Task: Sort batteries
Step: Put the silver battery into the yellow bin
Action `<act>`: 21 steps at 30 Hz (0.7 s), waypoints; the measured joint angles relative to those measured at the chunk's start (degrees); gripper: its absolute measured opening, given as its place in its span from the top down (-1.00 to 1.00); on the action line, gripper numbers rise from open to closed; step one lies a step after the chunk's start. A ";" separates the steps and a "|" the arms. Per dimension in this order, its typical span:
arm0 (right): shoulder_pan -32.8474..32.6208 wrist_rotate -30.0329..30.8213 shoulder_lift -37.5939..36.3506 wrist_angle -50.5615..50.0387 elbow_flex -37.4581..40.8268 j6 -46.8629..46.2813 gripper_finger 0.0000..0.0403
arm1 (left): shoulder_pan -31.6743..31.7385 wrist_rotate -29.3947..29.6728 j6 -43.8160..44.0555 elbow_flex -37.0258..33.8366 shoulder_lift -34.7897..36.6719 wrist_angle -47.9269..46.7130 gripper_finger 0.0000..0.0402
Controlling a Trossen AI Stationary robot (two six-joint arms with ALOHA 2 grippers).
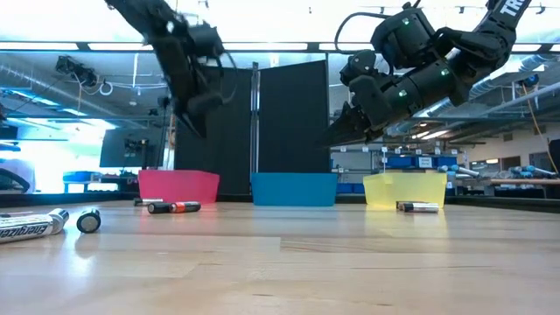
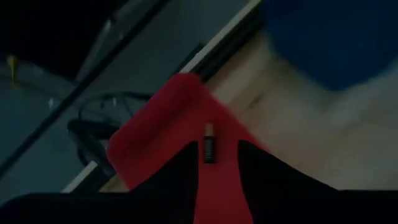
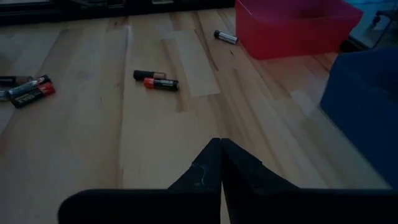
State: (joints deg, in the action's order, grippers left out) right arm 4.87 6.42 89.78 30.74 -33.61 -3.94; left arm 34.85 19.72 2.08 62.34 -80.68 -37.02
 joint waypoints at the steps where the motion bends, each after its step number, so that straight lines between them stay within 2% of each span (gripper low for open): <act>1: -0.23 0.00 0.00 0.11 0.00 0.02 0.94 | -1.87 0.16 0.42 -0.64 1.46 -0.47 0.42; 7: -1.73 0.00 0.07 0.09 0.02 0.02 0.94 | -15.01 0.10 7.77 -6.52 9.42 -0.99 0.46; 11: -3.42 -0.02 0.11 0.51 0.02 -0.18 0.94 | -25.07 0.09 15.17 -9.54 12.31 -1.52 0.47; 21: -7.93 -0.02 0.11 3.27 0.02 0.93 0.94 | -50.16 0.13 28.62 -10.98 11.15 -0.79 0.47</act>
State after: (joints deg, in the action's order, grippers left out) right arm -3.07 6.39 89.89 34.01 -33.58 -3.01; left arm -15.31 19.84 30.70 51.35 -69.52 -37.81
